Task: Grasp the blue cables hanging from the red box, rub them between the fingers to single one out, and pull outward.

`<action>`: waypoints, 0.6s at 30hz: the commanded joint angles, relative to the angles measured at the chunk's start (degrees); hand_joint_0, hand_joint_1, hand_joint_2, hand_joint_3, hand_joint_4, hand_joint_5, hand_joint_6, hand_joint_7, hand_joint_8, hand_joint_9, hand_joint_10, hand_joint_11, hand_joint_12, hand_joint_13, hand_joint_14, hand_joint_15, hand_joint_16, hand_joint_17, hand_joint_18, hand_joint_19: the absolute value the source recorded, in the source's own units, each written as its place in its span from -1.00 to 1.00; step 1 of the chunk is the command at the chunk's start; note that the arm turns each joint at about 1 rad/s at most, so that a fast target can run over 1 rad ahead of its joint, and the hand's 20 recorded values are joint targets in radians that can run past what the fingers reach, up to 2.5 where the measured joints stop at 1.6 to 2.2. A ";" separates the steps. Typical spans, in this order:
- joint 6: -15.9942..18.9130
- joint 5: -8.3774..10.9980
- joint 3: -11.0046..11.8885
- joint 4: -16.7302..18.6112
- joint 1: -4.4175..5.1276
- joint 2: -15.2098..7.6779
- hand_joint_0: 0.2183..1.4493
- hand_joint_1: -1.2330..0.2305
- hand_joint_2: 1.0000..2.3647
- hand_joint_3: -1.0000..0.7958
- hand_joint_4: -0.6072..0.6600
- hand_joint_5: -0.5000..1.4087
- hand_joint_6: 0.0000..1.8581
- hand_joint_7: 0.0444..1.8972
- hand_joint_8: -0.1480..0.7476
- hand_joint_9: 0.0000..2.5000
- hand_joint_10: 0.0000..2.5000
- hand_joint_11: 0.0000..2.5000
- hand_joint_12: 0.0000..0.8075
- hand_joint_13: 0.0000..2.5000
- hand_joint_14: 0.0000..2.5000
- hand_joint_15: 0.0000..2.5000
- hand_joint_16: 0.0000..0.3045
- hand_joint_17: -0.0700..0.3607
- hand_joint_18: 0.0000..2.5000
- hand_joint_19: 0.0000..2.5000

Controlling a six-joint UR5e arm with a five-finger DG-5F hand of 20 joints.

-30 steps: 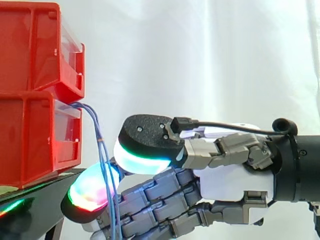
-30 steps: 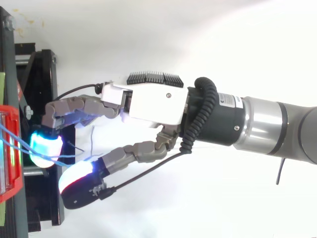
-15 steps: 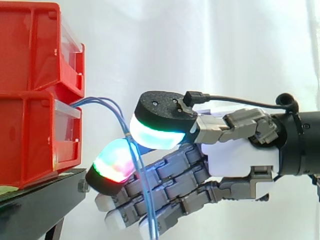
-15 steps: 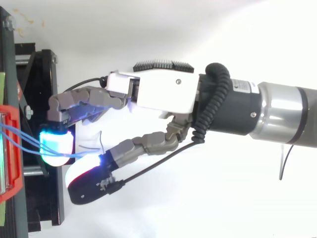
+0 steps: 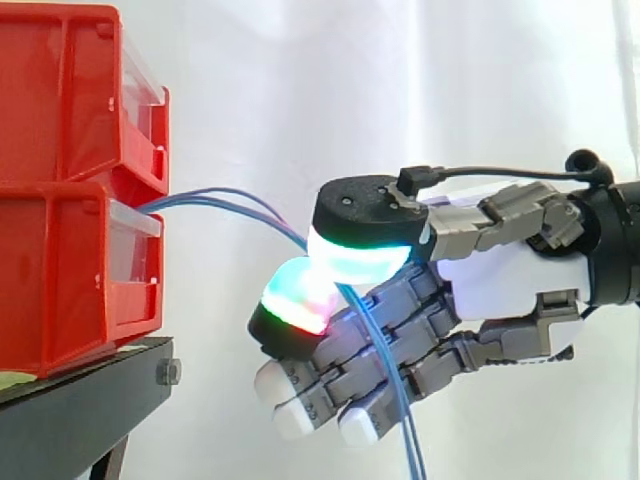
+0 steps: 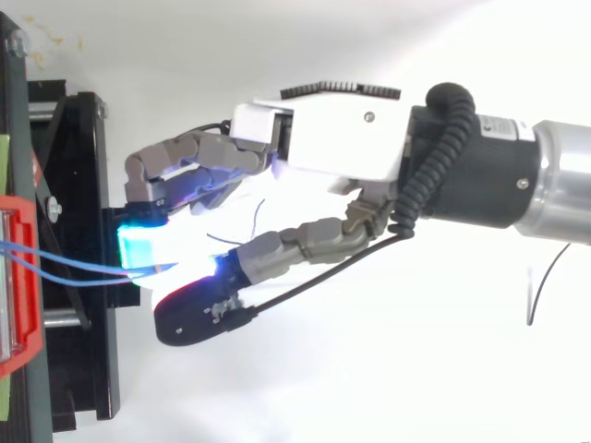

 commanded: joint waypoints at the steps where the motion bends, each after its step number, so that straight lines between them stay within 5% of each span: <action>1: 0.43 -0.12 0.00 -3.02 -0.22 1.01 -0.36 -0.36 -0.99 -0.26 0.32 -0.62 -0.22 0.09 -0.12 -0.48 -1.00 -0.79 -0.17 -0.53 -1.00 -0.86 -0.71 -0.22 -0.51 -0.64; 8: 1.49 -0.56 0.00 -5.13 -0.57 1.62 -0.36 -0.44 -0.99 -0.31 0.33 -0.64 -0.16 0.02 -0.12 -0.48 -0.99 -0.77 -0.16 -0.53 -0.99 -0.86 -0.71 -0.21 -0.50 -0.63; 18: 1.93 -0.91 0.00 -6.27 -0.57 1.71 -0.45 -0.21 -1.00 -0.43 0.35 -0.61 -0.21 0.07 -0.10 -0.45 -1.00 -0.77 -0.15 -0.53 -0.99 -0.85 -0.70 -0.20 -0.51 -0.62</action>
